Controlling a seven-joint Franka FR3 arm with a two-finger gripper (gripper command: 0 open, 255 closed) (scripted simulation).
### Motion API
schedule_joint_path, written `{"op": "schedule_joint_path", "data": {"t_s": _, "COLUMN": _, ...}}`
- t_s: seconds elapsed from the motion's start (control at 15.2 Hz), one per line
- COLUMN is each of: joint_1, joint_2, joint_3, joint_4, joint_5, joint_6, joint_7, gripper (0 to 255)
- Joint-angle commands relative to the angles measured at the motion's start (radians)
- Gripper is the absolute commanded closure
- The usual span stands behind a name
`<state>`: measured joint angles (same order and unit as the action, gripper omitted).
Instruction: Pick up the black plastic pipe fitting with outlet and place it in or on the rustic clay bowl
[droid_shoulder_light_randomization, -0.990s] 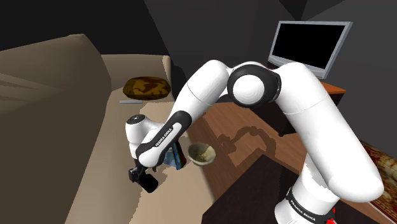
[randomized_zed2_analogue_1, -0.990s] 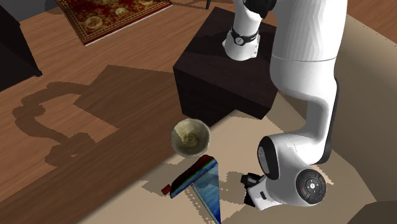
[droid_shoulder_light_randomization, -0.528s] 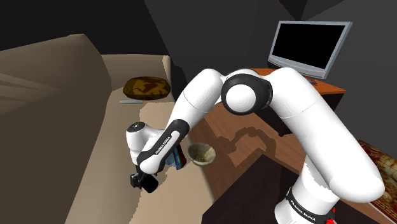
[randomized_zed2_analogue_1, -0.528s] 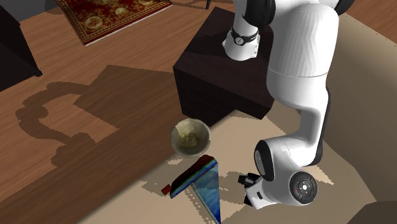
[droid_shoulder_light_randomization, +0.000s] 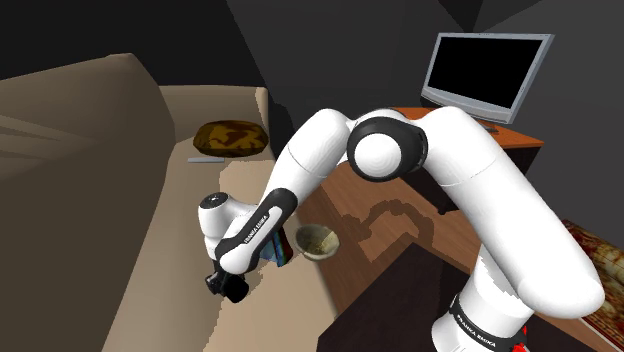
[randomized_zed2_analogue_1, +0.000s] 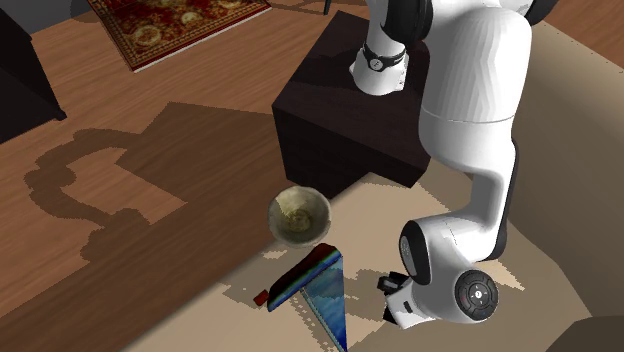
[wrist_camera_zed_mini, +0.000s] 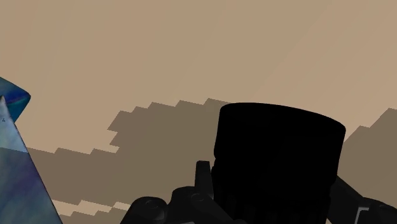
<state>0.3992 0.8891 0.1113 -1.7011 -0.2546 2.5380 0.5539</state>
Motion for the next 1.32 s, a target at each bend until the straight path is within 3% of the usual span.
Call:
{"op": "schedule_joint_path", "data": {"t_s": 0.0, "joint_1": 0.000, "joint_2": 0.000, "joint_3": 0.000, "joint_4": 0.000, "joint_5": 0.000, "joint_6": 0.000, "joint_7": 0.000, "gripper": 255}}
{"op": "schedule_joint_path", "data": {"t_s": 0.46, "joint_1": 0.000, "joint_2": 0.000, "joint_3": 0.000, "joint_4": 0.000, "joint_5": 0.000, "joint_6": 0.000, "joint_7": 0.000, "gripper": 255}}
{"op": "schedule_joint_path", "data": {"t_s": 1.25, "joint_1": -0.017, "joint_2": -0.140, "joint_3": 0.023, "joint_4": -0.061, "joint_5": 0.019, "joint_6": -0.080, "joint_7": -0.016, "gripper": 255}}
